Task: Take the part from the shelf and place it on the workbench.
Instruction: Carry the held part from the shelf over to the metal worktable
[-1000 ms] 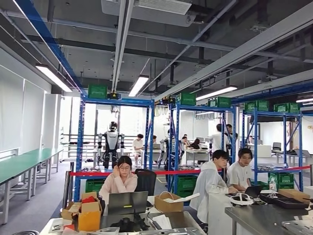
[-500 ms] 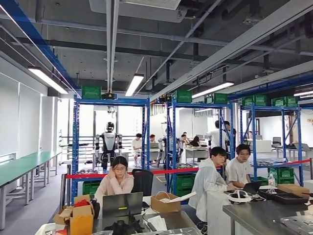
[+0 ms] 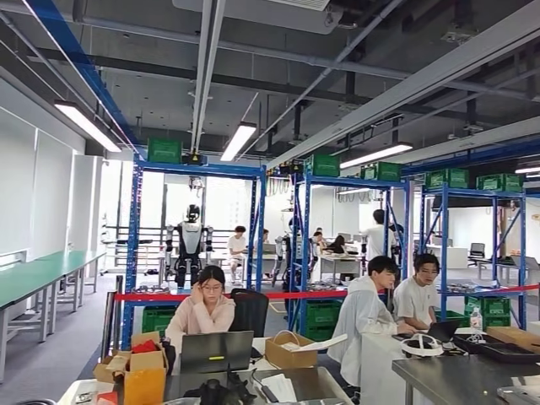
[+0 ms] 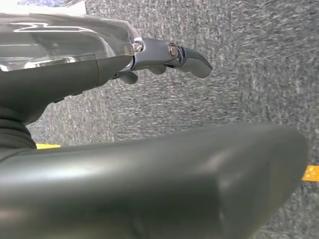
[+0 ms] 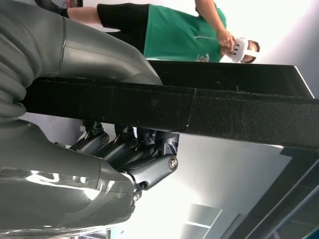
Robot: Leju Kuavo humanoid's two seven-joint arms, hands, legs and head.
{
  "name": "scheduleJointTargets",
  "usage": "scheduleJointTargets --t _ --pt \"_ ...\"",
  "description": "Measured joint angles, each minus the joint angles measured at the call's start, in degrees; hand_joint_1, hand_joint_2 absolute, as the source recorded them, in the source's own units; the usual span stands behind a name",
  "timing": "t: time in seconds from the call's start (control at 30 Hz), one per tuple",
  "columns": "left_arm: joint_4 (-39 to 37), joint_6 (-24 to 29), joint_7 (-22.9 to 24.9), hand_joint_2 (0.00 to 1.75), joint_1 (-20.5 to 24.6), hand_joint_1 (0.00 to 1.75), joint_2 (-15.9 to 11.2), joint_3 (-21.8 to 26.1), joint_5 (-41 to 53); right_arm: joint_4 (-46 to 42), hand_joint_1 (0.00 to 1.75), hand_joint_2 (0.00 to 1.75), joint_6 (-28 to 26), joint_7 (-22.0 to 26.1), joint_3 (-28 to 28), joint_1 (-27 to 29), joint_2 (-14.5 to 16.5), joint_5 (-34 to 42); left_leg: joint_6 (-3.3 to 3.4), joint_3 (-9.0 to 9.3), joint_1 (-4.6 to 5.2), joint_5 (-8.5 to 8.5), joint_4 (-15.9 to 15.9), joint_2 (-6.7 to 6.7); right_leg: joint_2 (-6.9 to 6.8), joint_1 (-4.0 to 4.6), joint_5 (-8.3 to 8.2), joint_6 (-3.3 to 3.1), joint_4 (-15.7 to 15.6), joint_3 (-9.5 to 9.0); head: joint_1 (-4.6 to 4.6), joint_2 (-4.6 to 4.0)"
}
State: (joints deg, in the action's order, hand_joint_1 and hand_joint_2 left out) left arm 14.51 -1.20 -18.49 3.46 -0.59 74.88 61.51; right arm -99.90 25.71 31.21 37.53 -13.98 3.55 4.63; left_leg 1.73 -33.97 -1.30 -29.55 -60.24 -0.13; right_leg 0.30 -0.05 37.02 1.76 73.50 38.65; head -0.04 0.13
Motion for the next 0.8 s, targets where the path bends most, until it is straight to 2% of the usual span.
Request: scheduleJointTargets --t 0.03,0.07,0.13,0.17,0.2,0.27,0.33,0.4,0.43,0.5,0.53,0.57,0.6,0.67,0.7,0.73,0.77,0.8 --pt "0.0 0.0 -0.01 1.75 0.0 0.0 0.0 0.0 0.01 0.01 1.75 1.75 -0.01 -0.01 0.0 0.06 -0.07 0.01 -0.01 0.43 0.01 -0.37 0.0 -0.03 0.0 -0.02 -0.57 0.0 1.64 1.68 0.0 0.0" --pt "0.0 0.0 -0.01 1.75 -0.05 0.0 0.0 0.0 0.04 0.02 1.75 1.75 -0.01 -0.01 0.0 0.09 -0.13 0.01 -0.06 1.0 0.02 -0.79 0.0 -0.08 0.0 0.0 -2.32 -0.1 1.03 2.29 0.0 0.0" --pt "0.0 0.0 -0.01 1.75 -0.13 0.0 0.06 0.0 0.15 0.0 1.75 1.75 -0.03 -0.02 0.0 0.06 -0.18 0.04 -0.3 2.35 -0.04 -1.74 0.07 -0.19 0.01 0.21 -7.74 -0.62 -5.51 0.63 0.01 0.0" --pt "0.0 -0.01 -0.01 1.75 -0.09 0.0 0.16 0.0 0.2 0.01 1.75 1.75 -0.05 -0.03 0.0 0.04 -0.2 0.08 -0.49 2.87 -0.05 -2.13 0.16 -0.25 -0.02 0.45 -9.71 -0.98 -8.75 -0.53 0.0 0.0" --pt "0.0 -0.01 -0.01 1.75 -0.05 0.0 0.27 0.0 0.24 0.01 1.75 1.75 -0.07 -0.04 0.0 0.0 -0.22 0.11 -0.73 3.16 -0.12 -2.39 0.29 -0.29 -0.04 0.7 -10.71 -1.35 -11.11 -1.39 -0.02 0.03" --pt "0.0 -0.02 0.0 1.75 0.03 0.0 0.42 0.0 0.25 0.0 1.75 1.75 -0.1 -0.07 0.0 -0.07 -0.26 0.15 -1.27 3.25 -0.17 -2.62 0.73 -0.25 -0.06 1.07 -10.26 -2.05 -12.69 -1.98 -0.06 0.05" --pt "0.0 -0.02 0.0 1.75 0.09 0.0 0.44 0.0 0.27 -0.07 1.75 1.75 -0.13 -0.07 -0.01 -0.06 -0.25 0.17 -1.8 3.47 -0.14 -2.87 1.15 -0.09 -0.08 0.92 -9.75 -2.61 -14.18 -2.71 -0.07 0.06" --pt "0.0 -0.02 -0.05 1.75 0.19 0.0 0.46 0.01 0.31 -0.13 1.75 1.75 -0.13 -0.06 -0.01 -0.12 -0.19 0.19 -2.08 2.38 -0.07 -4.01 -1.23 -0.03 -0.19 0.61 -9.55 -3.04 -15.54 -3.95 -0.07 0.05" --pt "0.0 -0.01 -0.08 1.75 0.18 0.0 0.45 0.01 0.32 -0.11 1.75 1.75 -0.13 -0.07 0.0 -0.16 -0.17 0.19 -2.15 0.64 -0.09 -5.09 -4.32 -0.03 -0.25 0.55 -9.35 -3.21 -15.85 -4.53 -0.07 0.04" --pt "0.0 0.01 -0.09 1.75 0.02 0.0 0.45 0.02 0.35 0.01 1.75 1.75 -0.22 -0.14 0.0 -0.17 -0.16 0.11 -2.49 -4.26 -0.09 -6.86 -11.71 -0.03 -0.24 0.54 -8.65 -3.46 -15.94 -5.42 -0.06 0.02" --pt "0.0 0.02 -0.09 1.75 -0.12 0.0 0.45 0.02 0.37 0.07 1.75 1.75 -0.32 -0.2 0.0 -0.1 -0.16 -0.04 -2.67 -6.13 -0.14 -6.61 -13.78 -0.03 -0.21 0.54 -8.22 -3.49 -15.94 -5.92 -0.06 0.02" --pt "0.0 0.02 -0.08 1.75 -0.23 0.0 0.45 0.02 0.39 0.11 1.75 1.75 -0.45 -0.3 0.0 -0.05 -0.16 -0.26 -2.81 -6.99 -0.21 -5.15 -13.75 -0.01 -0.2 0.52 -7.73 -3.44 -15.92 -6.55 -0.06 0.01" --pt "0.0 0.03 -0.08 1.75 -0.29 0.0 0.44 0.03 0.42 0.15 1.75 1.75 -0.57 -0.4 0.0 -0.03 -0.16 -0.51 -2.9 -6.73 -0.29 -2.64 -11.53 0.14 -0.28 0.5 -7.15 -3.32 -15.91 -7.34 -0.07 0.01" --pt "0.0 0.05 -0.07 1.75 -0.16 0.0 0.43 0.07 0.42 0.26 1.75 1.75 -0.89 -0.56 0.0 -0.06 -0.18 -0.99 -2.85 -4.85 -0.04 2.1 -5.13 1.96 -0.68 0.67 -5.78 -2.78 -15.8 -8.93 -0.07 0.0" --pt "0.0 0.06 -0.04 1.75 0.06 0.0 0.44 0.1 0.42 0.33 1.75 1.75 -1.04 -0.63 0.0 -0.1 -0.21 -1.2 -2.53 -4.01 0.22 2.99 -2.71 3.02 -0.94 0.85 -5.18 -2.44 -15.68 -9.4 -0.08 0.01" --pt "0.0 0.06 -0.01 1.75 0.28 0.0 0.46 0.11 0.44 0.41 1.75 1.75 -1.21 -0.69 0.0 -0.14 -0.25 -1.39 -2.15 -3.66 0.48 2.96 -1.55 3.79 -1.32 1.04 -4.71 -2.13 -15.62 -9.64 -0.09 0.01" --pt "0.0 0.06 0.03 1.75 0.44 0.0 0.48 0.13 0.46 0.48 1.75 1.75 -1.33 -0.75 0.01 -0.18 -0.3 -1.52 -1.71 -3.63 0.74 2.46 -1.24 3.87 -1.79 1.19 -4.4 -1.87 -15.62 -9.77 -0.1 0.01" --pt "0.0 0.07 0.06 1.75 0.5 0.0 0.48 0.14 0.48 0.51 1.75 1.75 -1.42 -0.79 0.02 -0.21 -0.32 -1.6 -1.24 -3.51 0.69 2.04 -0.95 3.29 -2.37 1.17 -4.09 -1.66 -15.71 -9.9 -0.11 0.01"
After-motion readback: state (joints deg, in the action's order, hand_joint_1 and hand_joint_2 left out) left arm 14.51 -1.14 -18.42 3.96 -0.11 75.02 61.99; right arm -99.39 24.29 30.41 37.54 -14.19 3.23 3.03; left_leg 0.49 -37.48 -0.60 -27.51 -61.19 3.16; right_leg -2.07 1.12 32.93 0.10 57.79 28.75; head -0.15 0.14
